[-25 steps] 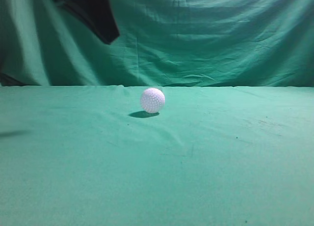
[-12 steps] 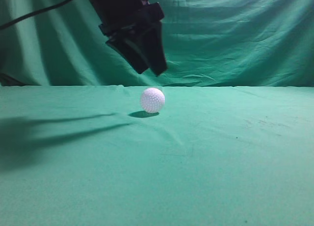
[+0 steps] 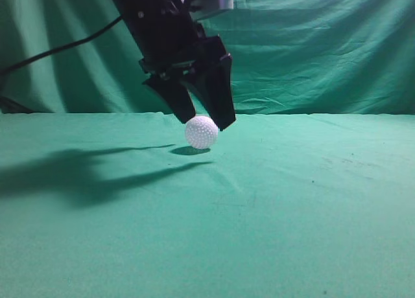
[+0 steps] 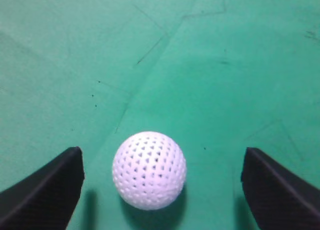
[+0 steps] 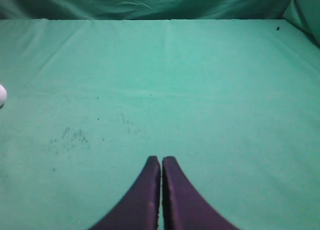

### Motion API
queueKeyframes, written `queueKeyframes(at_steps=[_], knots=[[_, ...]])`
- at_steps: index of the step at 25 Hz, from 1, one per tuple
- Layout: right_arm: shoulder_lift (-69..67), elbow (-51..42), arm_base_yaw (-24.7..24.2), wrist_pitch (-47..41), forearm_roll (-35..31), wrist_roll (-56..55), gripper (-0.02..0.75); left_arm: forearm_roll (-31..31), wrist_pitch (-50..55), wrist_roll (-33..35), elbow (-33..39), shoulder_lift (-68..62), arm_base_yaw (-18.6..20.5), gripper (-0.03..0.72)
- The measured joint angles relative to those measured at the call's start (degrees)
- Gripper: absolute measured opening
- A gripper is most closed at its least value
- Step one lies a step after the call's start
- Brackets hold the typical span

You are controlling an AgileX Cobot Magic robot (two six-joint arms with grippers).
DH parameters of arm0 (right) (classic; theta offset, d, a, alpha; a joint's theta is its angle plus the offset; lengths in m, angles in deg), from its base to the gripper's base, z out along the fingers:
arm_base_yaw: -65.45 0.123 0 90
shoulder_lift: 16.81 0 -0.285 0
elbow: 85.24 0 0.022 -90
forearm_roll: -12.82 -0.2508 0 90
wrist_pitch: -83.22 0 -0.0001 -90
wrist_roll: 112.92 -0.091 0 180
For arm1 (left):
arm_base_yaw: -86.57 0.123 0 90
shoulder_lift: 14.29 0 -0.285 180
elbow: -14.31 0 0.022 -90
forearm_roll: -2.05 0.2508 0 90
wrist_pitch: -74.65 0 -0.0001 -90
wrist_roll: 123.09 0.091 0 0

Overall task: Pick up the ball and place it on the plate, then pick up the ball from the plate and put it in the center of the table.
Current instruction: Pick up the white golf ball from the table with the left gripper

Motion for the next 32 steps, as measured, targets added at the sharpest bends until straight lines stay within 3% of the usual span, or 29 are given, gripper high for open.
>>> queueKeyframes(at_steps=[1,12,18,19,28,32], knots=[[0.0,0.0,0.0,0.0,0.0,0.0,0.0,0.0,-0.3,0.0,0.0,-0.44,0.0,0.603],[0.0,0.0,0.0,0.0,0.0,-0.11,0.0,0.0,-2.33,-0.09,0.0,-3.51,0.0,0.601],[0.0,0.0,0.0,0.0,0.0,-0.11,0.0,1.02,-2.33,-0.09,0.0,-3.64,0.0,0.317],[0.0,0.0,0.0,0.0,0.0,-0.11,0.0,1.11,-2.2,-0.09,0.0,-3.64,0.0,0.304],[0.0,0.0,0.0,0.0,0.0,-0.11,0.0,3.13,3.76,-0.98,-2.28,-0.79,0.0,0.316],[0.0,0.0,0.0,0.0,0.0,-0.11,0.0,6.63,4.97,-8.2,-3.18,4.14,0.0,0.316]])
